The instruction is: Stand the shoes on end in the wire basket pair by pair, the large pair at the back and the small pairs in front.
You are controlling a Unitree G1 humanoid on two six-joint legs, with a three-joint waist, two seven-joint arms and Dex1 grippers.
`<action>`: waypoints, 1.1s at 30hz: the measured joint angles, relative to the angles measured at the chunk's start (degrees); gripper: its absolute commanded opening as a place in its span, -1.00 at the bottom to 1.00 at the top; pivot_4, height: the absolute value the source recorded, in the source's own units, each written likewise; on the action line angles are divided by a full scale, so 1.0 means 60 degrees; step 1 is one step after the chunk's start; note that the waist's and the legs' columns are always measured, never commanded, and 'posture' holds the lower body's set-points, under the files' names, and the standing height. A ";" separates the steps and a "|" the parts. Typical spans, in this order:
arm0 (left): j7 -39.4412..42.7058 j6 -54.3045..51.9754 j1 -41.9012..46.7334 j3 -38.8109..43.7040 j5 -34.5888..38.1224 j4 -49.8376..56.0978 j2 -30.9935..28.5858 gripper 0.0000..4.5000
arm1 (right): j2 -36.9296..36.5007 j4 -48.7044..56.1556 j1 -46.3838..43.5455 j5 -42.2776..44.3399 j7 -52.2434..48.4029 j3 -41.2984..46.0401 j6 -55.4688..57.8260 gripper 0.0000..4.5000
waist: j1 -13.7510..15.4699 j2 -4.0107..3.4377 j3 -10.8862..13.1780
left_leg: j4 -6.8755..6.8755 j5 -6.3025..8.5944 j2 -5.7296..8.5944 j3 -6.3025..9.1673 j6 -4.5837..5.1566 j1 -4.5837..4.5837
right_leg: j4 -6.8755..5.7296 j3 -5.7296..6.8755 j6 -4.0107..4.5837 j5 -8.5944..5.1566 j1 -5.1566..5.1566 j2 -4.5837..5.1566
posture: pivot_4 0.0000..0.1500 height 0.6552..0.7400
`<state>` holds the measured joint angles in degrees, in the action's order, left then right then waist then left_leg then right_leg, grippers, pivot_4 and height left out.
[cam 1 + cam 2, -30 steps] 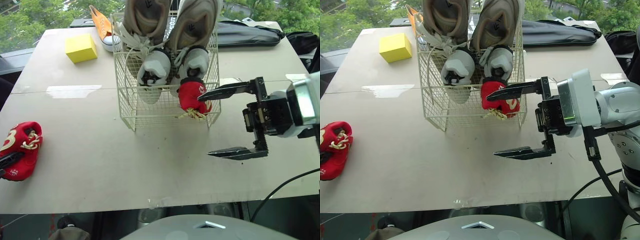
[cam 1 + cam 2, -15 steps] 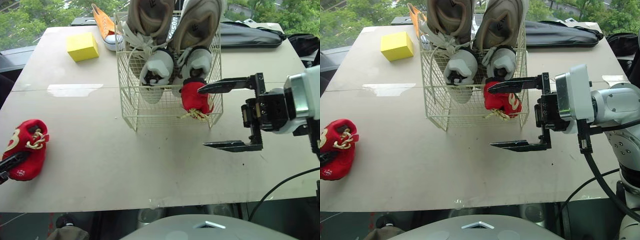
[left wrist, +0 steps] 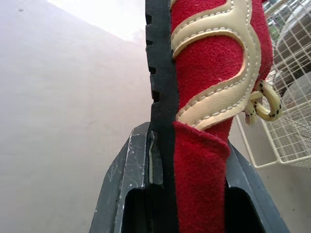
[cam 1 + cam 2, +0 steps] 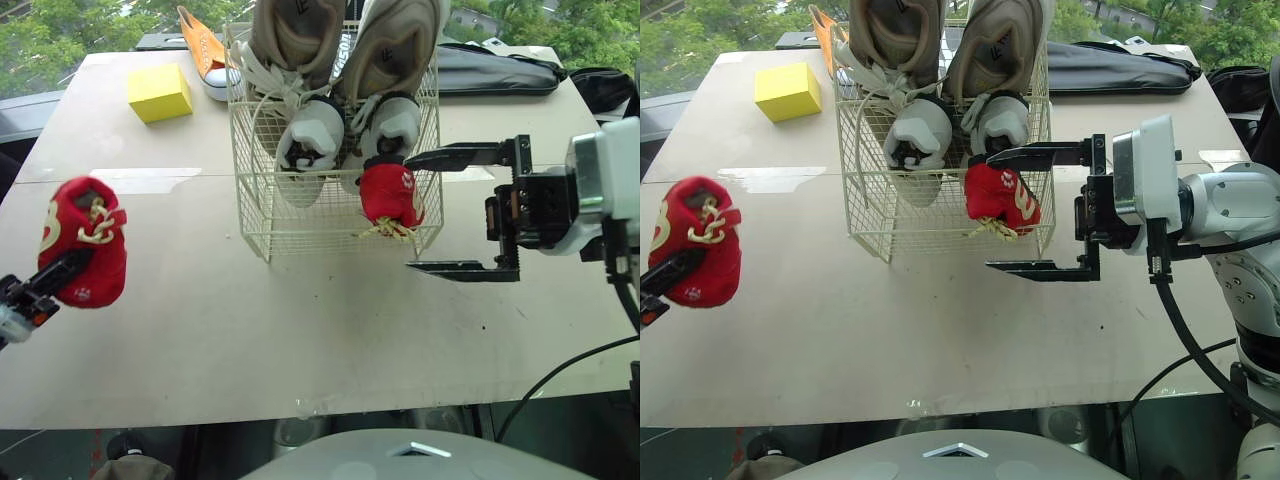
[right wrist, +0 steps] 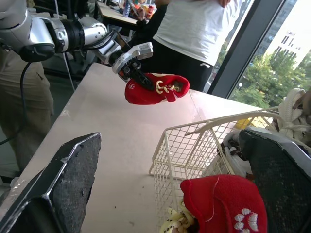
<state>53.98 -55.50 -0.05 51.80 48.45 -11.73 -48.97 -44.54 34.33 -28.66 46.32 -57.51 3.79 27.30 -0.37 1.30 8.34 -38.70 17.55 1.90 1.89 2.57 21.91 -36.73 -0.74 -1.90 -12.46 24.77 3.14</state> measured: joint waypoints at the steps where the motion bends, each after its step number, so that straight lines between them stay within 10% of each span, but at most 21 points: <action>1: -0.0628 -0.0360 0.0519 -0.0009 0.0590 0.0847 0.0435 -0.70 | 0.0122 -0.0119 0.0044 -0.0036 0.0386 0.0124 0.0074 1.00 | 0.0087 0.0003 0.0001 | -0.0023 -0.0009 0.0001 0.0004 -0.0018 0.0009 | -0.0005 0.0005 -0.0002 0.0001 -0.0001 0.0003 | 1.00 1.00; 10: -0.4568 -0.1158 0.3440 -0.1332 0.4085 0.4320 0.2116 -0.70 | 0.0668 -0.0263 -0.0298 0.1188 0.3600 0.1320 0.1602 1.00 | 0.0111 0.0026 0.0007 | -0.0061 -0.0017 0.0005 0.0006 -0.0032 0.0019 | -0.0015 -0.0002 -0.0003 0.0003 0.0003 -0.0019 | 1.00 1.00; 19: -0.5676 -0.0790 0.5477 -0.3594 0.5795 0.5847 0.1940 -0.70 | 0.2039 -0.0739 -0.1918 0.2909 0.5540 0.0178 0.3469 1.00 | -0.0071 0.0015 0.0013 | -0.0070 -0.0028 0.0008 0.0006 -0.0047 0.0010 | -0.0026 -0.0011 0.0000 0.0001 -0.0001 -0.0037 | 1.00 1.00; 33: -0.5077 0.1218 0.4028 -0.4984 0.4199 0.6615 0.2332 -0.70 | 0.2605 -0.1085 -0.1837 0.2519 0.4598 -0.0445 0.3221 1.00 | -0.0060 0.0006 0.0019 | -0.0076 -0.0029 0.0010 0.0002 -0.0045 0.0013 | -0.0017 -0.0014 -0.0001 0.0001 -0.0003 -0.0057 | 1.00 1.00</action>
<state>23.52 -48.19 24.11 21.89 73.64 27.96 -34.98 -28.91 27.82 -39.68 61.43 -29.92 1.12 46.62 -0.73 1.34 8.46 -39.16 17.38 1.96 1.90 2.30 21.99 -36.83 -0.83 -1.91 -12.45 24.76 2.80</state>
